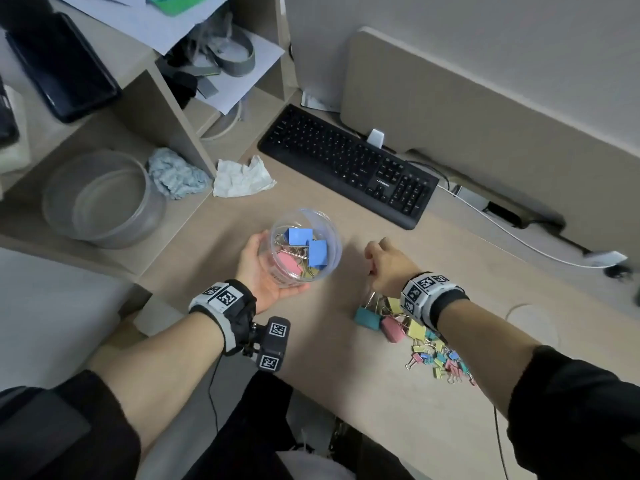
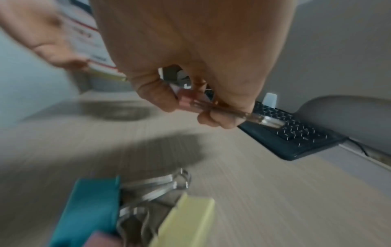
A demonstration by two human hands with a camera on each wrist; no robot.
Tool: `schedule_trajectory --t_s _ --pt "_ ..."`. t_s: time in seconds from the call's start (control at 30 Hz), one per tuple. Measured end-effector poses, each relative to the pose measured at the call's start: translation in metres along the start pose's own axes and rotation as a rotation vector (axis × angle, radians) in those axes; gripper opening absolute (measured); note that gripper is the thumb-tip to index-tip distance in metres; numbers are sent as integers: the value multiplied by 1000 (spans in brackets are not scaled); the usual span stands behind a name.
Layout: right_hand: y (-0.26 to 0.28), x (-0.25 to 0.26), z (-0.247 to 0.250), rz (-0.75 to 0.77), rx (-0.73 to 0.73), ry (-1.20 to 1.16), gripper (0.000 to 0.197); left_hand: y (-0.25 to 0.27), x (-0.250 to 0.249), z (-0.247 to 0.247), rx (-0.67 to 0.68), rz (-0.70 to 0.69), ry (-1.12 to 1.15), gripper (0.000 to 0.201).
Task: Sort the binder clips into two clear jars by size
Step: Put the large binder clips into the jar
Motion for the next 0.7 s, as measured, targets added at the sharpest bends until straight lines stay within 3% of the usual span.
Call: schedule_trajectory --t_s 0.1,0.23,0.27,0.4,0.6,0.7 --pt "25 -1 -15 147 116 213 50 2 6 -4 17 4 19 66" --pt "52 1 -52 407 298 517 99 4 16 -2 6 8 39 65" --pt "55 3 -58 449 319 560 103 4 18 -1 3 8 43 65" --pt "63 12 -73 502 360 628 84 7 26 5 -9 15 51 65" --pt "58 23 -75 483 287 589 47 7 27 13 -15 15 45 67" --pt "51 24 -74 450 248 549 43 7 23 16 -19 10 49 66"
Point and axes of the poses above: each hand's wrist, its own y-axis away from the middle knuckle, its own z-axis out of the back of the hand, x = y × z, the point moved 8 cm from there along -y, towards the middle knuckle, and after that the axes turned 14 degrees about -x, right-handed, at the moved point
